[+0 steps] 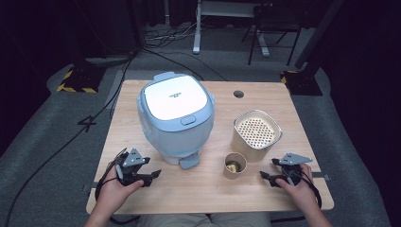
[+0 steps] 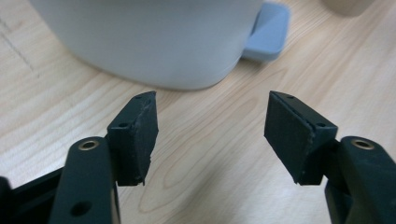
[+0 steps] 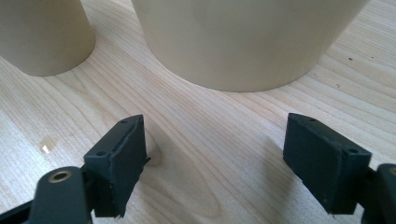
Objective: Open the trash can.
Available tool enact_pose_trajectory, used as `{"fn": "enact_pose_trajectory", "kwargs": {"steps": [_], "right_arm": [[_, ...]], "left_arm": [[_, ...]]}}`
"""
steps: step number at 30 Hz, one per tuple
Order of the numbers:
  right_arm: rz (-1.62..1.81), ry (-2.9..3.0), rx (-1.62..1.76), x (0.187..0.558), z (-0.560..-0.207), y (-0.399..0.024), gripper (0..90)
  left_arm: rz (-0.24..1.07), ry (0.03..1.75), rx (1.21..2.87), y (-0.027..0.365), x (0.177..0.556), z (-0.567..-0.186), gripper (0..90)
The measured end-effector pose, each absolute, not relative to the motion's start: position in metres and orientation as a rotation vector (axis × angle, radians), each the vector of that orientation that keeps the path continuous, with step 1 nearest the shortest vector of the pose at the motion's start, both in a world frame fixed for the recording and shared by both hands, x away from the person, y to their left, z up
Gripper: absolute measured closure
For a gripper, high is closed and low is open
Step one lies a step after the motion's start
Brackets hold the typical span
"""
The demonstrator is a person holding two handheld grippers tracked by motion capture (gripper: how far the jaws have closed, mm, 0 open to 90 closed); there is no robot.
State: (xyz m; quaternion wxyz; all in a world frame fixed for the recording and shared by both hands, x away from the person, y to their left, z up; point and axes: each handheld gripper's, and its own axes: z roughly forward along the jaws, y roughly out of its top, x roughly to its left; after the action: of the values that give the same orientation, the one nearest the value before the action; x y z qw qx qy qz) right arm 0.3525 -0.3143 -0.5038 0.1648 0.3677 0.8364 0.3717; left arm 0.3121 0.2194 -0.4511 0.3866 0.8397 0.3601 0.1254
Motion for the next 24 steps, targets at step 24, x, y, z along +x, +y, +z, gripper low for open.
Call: {"fn": "enact_pose_trajectory", "kwargs": {"steps": [24], "right_arm": [[1.057,2.381,1.047,0.352,-0.504,-0.314,21.9]], "left_arm": [[0.24,0.66,1.836,0.225,0.297,-0.386,49.9]]}}
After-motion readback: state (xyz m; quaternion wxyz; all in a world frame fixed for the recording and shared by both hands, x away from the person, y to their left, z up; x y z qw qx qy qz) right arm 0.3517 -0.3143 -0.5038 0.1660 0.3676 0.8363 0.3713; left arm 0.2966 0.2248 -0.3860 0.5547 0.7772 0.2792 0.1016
